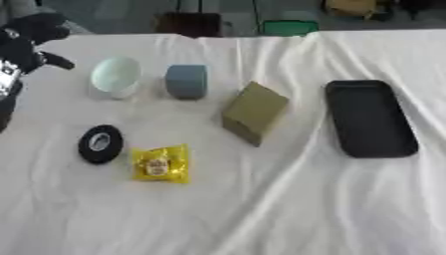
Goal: Pick up objects on the table and place them in the box.
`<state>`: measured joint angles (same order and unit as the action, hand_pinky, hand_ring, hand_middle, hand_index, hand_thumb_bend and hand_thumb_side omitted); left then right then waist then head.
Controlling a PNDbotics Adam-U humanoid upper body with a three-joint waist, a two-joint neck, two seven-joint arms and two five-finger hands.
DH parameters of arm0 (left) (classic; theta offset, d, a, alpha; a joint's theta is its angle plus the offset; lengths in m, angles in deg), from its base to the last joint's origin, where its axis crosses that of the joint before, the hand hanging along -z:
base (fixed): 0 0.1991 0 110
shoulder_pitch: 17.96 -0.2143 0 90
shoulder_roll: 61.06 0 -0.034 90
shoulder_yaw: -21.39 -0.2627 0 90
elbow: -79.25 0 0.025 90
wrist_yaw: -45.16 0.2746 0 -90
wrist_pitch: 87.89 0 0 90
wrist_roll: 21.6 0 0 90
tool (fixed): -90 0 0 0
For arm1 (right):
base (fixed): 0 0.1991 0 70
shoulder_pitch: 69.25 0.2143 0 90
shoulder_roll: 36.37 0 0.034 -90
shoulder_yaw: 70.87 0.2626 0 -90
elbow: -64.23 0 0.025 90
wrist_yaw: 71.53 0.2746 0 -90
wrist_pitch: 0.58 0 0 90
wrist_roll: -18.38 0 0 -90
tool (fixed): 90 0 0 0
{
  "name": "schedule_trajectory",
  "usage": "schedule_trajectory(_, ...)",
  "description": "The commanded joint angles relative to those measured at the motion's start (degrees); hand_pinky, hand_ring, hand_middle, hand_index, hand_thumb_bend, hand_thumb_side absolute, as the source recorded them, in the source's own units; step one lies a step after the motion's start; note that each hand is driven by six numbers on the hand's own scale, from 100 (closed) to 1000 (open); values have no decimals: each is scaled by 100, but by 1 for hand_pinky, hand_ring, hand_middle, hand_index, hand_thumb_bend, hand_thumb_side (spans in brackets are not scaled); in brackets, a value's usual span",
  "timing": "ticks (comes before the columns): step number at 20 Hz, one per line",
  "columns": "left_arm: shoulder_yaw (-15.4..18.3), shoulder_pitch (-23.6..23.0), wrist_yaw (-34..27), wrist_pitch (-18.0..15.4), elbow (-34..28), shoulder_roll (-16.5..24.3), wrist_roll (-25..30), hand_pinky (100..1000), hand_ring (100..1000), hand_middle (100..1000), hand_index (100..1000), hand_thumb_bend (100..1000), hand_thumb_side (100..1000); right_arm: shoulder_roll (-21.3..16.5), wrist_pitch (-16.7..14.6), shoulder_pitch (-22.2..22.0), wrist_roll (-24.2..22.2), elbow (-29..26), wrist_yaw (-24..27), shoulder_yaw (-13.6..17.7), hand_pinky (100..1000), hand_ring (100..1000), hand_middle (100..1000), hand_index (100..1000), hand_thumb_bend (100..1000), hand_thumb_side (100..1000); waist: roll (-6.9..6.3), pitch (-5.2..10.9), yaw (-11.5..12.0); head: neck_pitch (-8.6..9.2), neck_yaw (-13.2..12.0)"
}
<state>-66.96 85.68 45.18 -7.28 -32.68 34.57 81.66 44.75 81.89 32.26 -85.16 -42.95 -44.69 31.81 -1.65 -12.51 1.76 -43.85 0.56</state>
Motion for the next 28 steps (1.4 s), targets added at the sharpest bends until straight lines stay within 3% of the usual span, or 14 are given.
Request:
schedule_trajectory(1, 52, 51, 25, -6, -65, 143, 31, 670, 882, 865, 872, 100, 921, -76, -28, 22, 4, -36, -32, 70, 679, 684, 808, 884, 100, 774, 10, 62, 4, -27, -16)
schedule_trajectory(8, 63, 54, 47, -7, -63, 174, 36, 671, 882, 865, 868, 100, 912, -82, -28, 24, 14, -37, -24, 74, 679, 684, 809, 884, 100, 772, 9, 73, -4, -27, -16)
schedule_trajectory(9, 85, 62, 132, -6, -67, 245, 52, 682, 871, 858, 857, 100, 865, -85, -25, 17, 11, -34, -26, 70, 679, 683, 809, 884, 100, 773, 7, 81, -3, -27, -5)
schedule_trajectory(10, 139, 73, 425, -3, -88, 370, 85, 682, 871, 858, 857, 100, 865, -88, -23, 4, -1, -29, -33, 61, 679, 683, 809, 884, 100, 773, 6, 94, -7, -27, 5)
schedule_trajectory(13, 173, 68, 1804, -40, -130, 801, 437, 745, 859, 849, 824, 100, 744, -95, -15, -4, -23, -11, -39, 45, 680, 683, 809, 883, 100, 775, -13, 122, -16, -27, 17)
schedule_trajectory(18, 101, 76, 3487, -182, -11, 1111, 1064, 815, 867, 850, 799, 120, 692, -112, -16, -11, -51, 5, -38, 30, 680, 682, 809, 883, 100, 776, -32, 149, -47, -27, 12)
schedule_trajectory(19, 105, 87, 3800, -185, 50, 1133, 1151, 872, 881, 858, 776, 223, 653, -114, -16, -14, -51, 7, -36, 30, 680, 682, 809, 882, 100, 777, -34, 151, -50, -27, 19)
schedule_trajectory(21, 124, 128, 4584, -146, 190, 1096, 1167, 963, 916, 892, 738, 299, 640, -118, -17, -11, -64, 7, -36, 21, 680, 682, 809, 882, 100, 786, -31, 148, -63, -27, 34)
schedule_trajectory(23, 81, 175, 5213, -144, 308, 1050, 1046, 996, 925, 904, 722, 388, 621, -119, -20, -4, -70, 10, -35, 19, 680, 682, 809, 882, 100, 777, -29, 148, -71, -27, 33)
schedule_trajectory(26, 0, 227, 5796, -160, 460, 987, 834, 996, 925, 904, 722, 388, 621, -118, -22, 0, -73, 12, -31, 18, 680, 682, 809, 882, 100, 777, -26, 147, -74, -27, 33)
schedule_trajectory(27, -27, 242, 5895, -170, 521, 980, 811, 1000, 943, 921, 686, 489, 637, -118, -22, 0, -75, 12, -30, 16, 680, 681, 809, 882, 100, 778, -25, 146, -79, -27, 29)
schedule_trajectory(28, -71, 303, 6028, -191, 661, 971, 878, 1000, 943, 921, 686, 489, 637, -116, -21, 0, -81, 13, -32, 12, 680, 681, 809, 882, 100, 778, -21, 145, -87, -27, 22)
